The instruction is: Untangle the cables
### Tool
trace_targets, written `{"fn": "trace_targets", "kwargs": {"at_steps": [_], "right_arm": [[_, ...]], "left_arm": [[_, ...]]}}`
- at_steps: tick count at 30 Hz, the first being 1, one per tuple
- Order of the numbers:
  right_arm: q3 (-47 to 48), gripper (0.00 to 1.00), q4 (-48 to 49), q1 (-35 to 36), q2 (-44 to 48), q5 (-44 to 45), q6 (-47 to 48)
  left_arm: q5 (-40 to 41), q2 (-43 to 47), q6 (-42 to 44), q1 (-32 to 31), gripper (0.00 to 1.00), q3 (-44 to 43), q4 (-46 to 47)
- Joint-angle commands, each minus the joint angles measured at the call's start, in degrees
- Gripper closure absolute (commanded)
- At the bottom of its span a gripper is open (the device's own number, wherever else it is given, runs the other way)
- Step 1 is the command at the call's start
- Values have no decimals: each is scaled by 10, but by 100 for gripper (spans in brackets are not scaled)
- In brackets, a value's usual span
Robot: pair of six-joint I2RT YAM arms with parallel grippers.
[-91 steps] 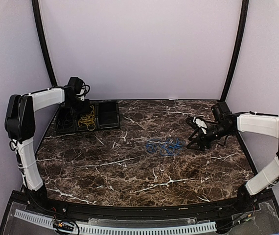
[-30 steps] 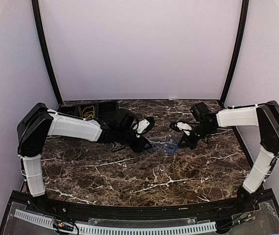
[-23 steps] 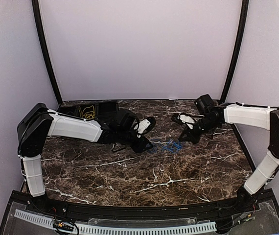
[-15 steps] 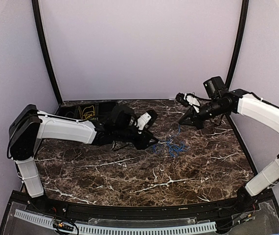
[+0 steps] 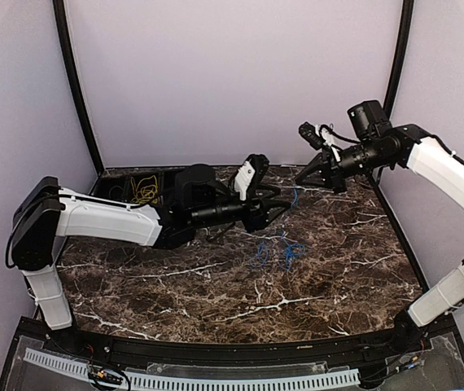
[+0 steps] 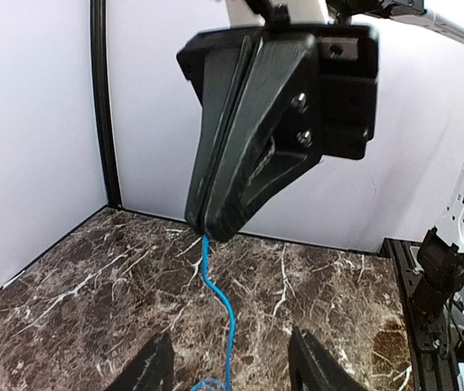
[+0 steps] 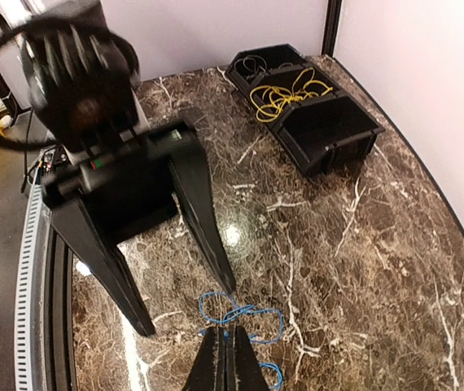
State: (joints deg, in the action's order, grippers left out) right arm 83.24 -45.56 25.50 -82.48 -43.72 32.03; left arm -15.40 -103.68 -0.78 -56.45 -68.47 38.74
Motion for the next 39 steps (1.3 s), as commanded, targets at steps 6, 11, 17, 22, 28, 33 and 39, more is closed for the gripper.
{"fn": "trace_targets", "kwargs": {"at_steps": [6,11,17,22,28,33,39], "right_arm": [[152,100,-22,2,16,-46,-9],[245,100,3,-5,22,-36,-28],[360,100,38,-48,19,-76,-71],[421,100,53,-88,7,-94,-94],[435,100,64,-100,9,-95,-106],[448,100,65,-114,11,-103,-112],[390,100,82,-114,16,-130,-127]], "left_arm": [[-19,-160,-20,-5,73,-62,162],[-9,-196,-36,-6,83,-46,181],[2,-224,-52,-5,88,-11,185],[14,-238,-60,-5,90,8,173],[42,-241,-55,-5,91,12,133],[50,-244,-48,-5,89,17,111],[50,-184,-63,-5,87,75,153]]}}
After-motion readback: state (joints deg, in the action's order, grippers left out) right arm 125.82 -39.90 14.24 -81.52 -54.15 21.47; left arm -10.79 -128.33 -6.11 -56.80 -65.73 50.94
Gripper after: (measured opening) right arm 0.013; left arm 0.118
